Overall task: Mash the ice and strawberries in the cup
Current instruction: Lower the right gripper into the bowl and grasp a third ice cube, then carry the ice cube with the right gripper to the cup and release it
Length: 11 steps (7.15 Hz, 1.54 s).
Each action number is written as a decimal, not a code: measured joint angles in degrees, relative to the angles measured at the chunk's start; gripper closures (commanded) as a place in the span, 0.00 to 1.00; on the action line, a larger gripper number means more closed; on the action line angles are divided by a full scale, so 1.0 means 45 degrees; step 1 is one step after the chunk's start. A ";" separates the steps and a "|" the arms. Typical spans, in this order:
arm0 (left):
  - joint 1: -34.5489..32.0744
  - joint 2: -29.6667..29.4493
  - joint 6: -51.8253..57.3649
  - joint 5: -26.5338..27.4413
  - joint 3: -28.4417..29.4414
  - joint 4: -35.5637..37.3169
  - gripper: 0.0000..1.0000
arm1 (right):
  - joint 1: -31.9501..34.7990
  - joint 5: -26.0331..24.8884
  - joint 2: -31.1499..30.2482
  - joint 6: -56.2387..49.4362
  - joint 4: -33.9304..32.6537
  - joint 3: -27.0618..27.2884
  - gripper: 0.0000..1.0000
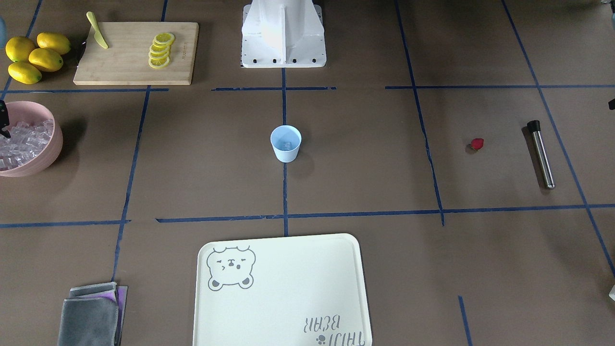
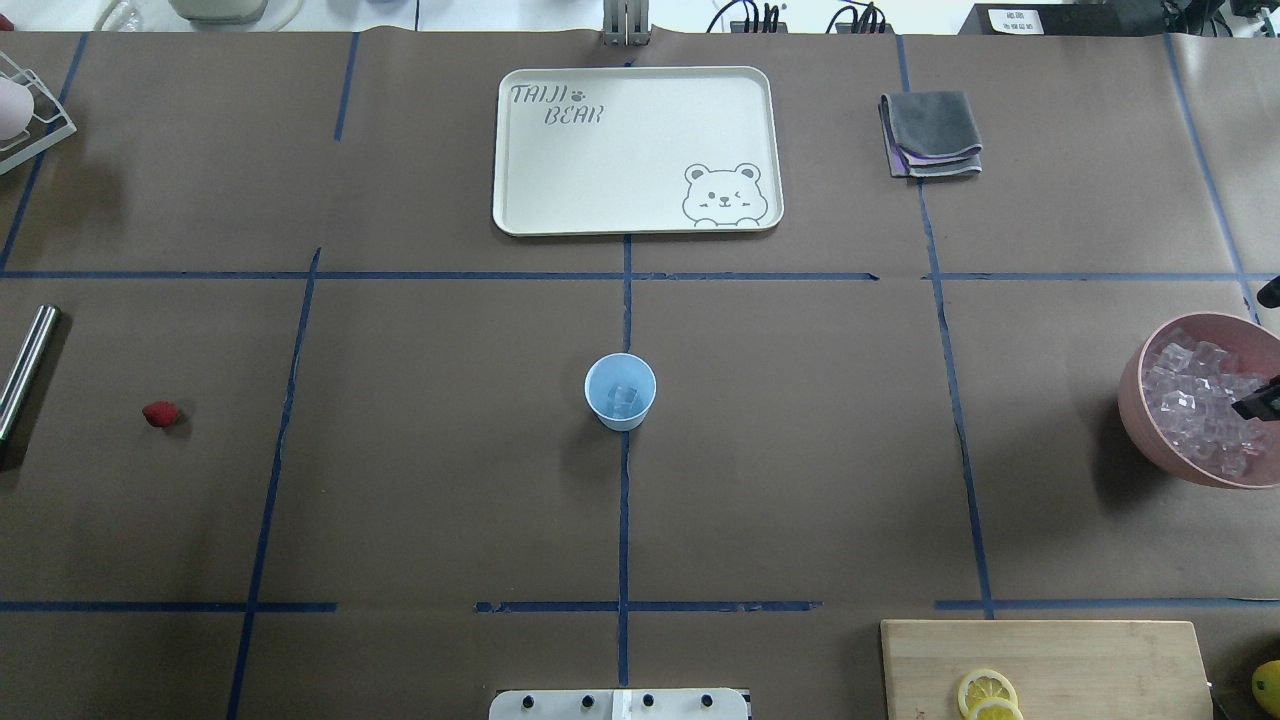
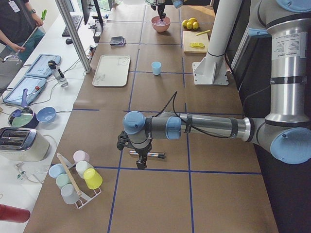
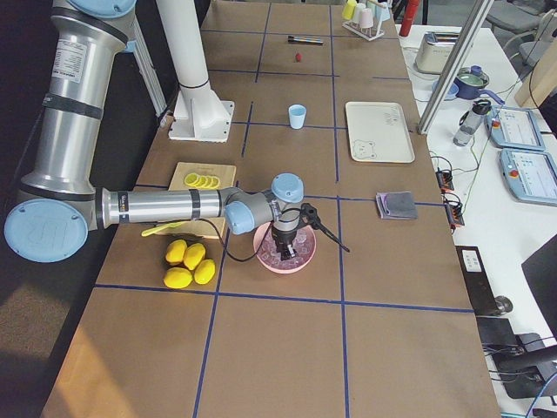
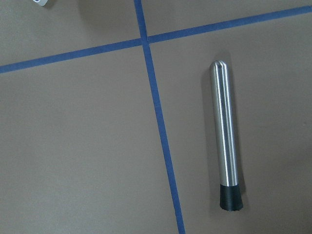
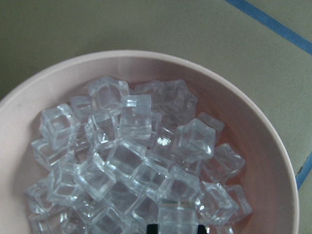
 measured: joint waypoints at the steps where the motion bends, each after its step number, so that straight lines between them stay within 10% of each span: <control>1: 0.0000 0.0006 0.0003 0.0000 0.0000 0.0000 0.00 | 0.0140 0.0031 0.0019 -0.0004 -0.0026 0.0105 1.00; 5: 0.0000 0.0009 -0.0006 0.0000 0.0000 -0.0004 0.00 | 0.0446 0.0067 0.1378 0.1460 -0.2575 0.2082 1.00; 11: 0.0000 -0.0038 0.0007 0.0000 -0.0022 -0.0018 0.00 | -0.3585 -0.0951 0.8586 0.8989 -0.6336 0.1910 1.00</control>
